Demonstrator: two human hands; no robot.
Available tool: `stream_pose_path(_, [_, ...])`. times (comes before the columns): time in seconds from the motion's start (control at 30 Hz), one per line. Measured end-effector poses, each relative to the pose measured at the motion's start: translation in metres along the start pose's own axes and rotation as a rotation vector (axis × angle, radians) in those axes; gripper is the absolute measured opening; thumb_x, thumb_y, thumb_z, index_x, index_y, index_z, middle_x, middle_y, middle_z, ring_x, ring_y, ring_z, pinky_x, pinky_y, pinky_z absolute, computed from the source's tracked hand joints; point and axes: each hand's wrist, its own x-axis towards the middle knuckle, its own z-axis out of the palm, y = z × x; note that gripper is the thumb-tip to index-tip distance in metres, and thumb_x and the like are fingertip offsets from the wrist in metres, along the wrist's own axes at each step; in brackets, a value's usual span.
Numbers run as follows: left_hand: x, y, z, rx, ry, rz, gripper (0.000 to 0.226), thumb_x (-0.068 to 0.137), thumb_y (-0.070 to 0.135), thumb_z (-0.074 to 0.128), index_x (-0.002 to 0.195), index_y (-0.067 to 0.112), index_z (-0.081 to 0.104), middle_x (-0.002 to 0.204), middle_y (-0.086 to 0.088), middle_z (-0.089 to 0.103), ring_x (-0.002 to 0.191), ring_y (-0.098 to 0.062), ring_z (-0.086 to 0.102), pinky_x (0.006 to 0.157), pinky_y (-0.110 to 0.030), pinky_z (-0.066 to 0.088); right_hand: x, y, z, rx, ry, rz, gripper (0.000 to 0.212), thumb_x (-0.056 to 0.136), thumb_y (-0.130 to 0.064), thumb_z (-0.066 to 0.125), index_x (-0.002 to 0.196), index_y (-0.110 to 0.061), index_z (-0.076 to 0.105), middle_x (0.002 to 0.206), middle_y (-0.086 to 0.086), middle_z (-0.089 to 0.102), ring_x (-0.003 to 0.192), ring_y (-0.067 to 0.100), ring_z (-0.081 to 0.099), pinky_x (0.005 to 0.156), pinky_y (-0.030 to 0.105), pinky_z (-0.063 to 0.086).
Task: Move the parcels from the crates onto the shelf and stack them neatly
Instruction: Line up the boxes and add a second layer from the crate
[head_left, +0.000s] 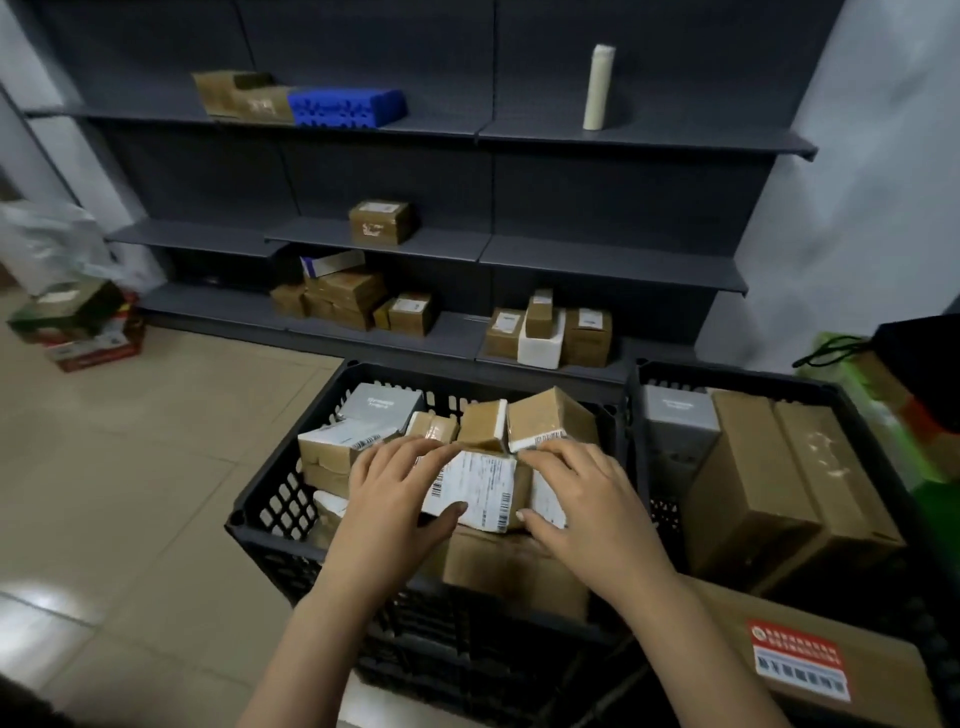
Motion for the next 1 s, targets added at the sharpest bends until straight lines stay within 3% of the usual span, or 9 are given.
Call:
stream_pose_path(0.1, [0.014, -0.012, 0.011, 0.016, -0.039, -0.019, 0.055, 0.081, 0.046, 0.065, 0.132, 0.033, 0.048, 0.126, 0.010, 0.054, 0.123, -0.012, 0.039, 0.107, -0.036, 0.022, 0.026, 0.010, 0.010, 0.024, -0.027, -0.004, 0.057, 0.085, -0.037, 0.067, 0.137, -0.030, 0.047, 0.133, -0.010, 0.045, 0.126, 0.012, 0.038, 0.108, 0.030, 0.029])
stream_pose_path(0.2, [0.034, -0.020, 0.023, -0.015, -0.078, -0.025, 0.057, 0.080, 0.043, 0.069, 0.133, 0.034, 0.049, 0.129, 0.010, 0.053, 0.125, -0.014, 0.041, 0.108, -0.038, 0.022, 0.040, 0.017, 0.018, 0.035, -0.042, 0.022, 0.056, 0.087, -0.038, 0.064, 0.139, -0.031, 0.044, 0.137, -0.011, 0.042, 0.129, 0.011, 0.034, 0.109, 0.029, 0.026])
stream_pose_path(0.3, [0.064, -0.022, 0.033, -0.043, -0.098, 0.055, 0.055, 0.081, 0.041, 0.071, 0.132, 0.031, 0.052, 0.129, 0.008, 0.054, 0.124, -0.016, 0.042, 0.106, -0.041, 0.028, 0.047, 0.027, 0.018, 0.028, -0.019, 0.085, 0.054, 0.087, -0.037, 0.065, 0.138, -0.030, 0.046, 0.138, -0.009, 0.043, 0.129, 0.013, 0.036, 0.111, 0.032, 0.029])
stream_pose_path(0.4, [0.089, -0.011, 0.047, -0.118, -0.136, 0.144, 0.055, 0.082, 0.040, 0.070, 0.133, 0.030, 0.052, 0.131, 0.006, 0.054, 0.125, -0.014, 0.039, 0.107, -0.037, 0.024, 0.039, 0.044, 0.014, 0.002, 0.008, 0.192, 0.054, 0.089, -0.039, 0.063, 0.139, -0.032, 0.043, 0.140, -0.011, 0.040, 0.132, 0.011, 0.033, 0.111, 0.029, 0.024])
stream_pose_path(0.57, [0.102, 0.041, 0.087, -0.220, -0.262, 0.349, 0.052, 0.082, 0.050, 0.051, 0.130, 0.030, 0.052, 0.124, 0.008, 0.055, 0.121, -0.014, 0.043, 0.102, -0.029, 0.023, -0.008, 0.085, -0.002, -0.074, 0.018, 0.401, 0.057, 0.087, -0.040, 0.064, 0.139, -0.030, 0.044, 0.136, -0.009, 0.043, 0.129, 0.014, 0.037, 0.108, 0.032, 0.031])
stream_pose_path(0.77, [0.082, 0.127, 0.138, -0.263, -0.462, 0.517, 0.067, 0.082, 0.052, 0.056, 0.143, 0.033, 0.037, 0.134, 0.010, 0.046, 0.128, -0.012, 0.035, 0.108, -0.027, 0.012, -0.089, 0.152, -0.026, -0.110, 0.028, 0.556, 0.055, 0.079, -0.034, 0.074, 0.129, -0.024, 0.056, 0.124, -0.006, 0.053, 0.117, 0.018, 0.048, 0.097, 0.035, 0.040])
stream_pose_path(0.87, [0.065, 0.168, 0.162, -0.213, -0.574, 0.491, 0.072, 0.085, 0.049, 0.059, 0.148, 0.036, 0.027, 0.142, 0.011, 0.037, 0.134, -0.012, 0.027, 0.113, -0.032, 0.010, -0.123, 0.191, -0.035, -0.082, -0.060, 0.556, 0.057, 0.080, -0.035, 0.072, 0.132, -0.027, 0.053, 0.126, -0.009, 0.051, 0.118, 0.015, 0.045, 0.098, 0.032, 0.039])
stream_pose_path(1.0, [0.041, 0.208, 0.194, -0.086, -0.697, 0.447, 0.059, 0.093, 0.051, 0.048, 0.147, 0.037, 0.028, 0.149, 0.011, 0.029, 0.139, -0.011, 0.019, 0.118, -0.039, 0.004, -0.156, 0.237, -0.029, 0.073, -0.291, 0.534, 0.063, 0.081, -0.041, 0.068, 0.139, -0.035, 0.044, 0.135, -0.014, 0.042, 0.122, 0.006, 0.034, 0.103, 0.029, 0.033])
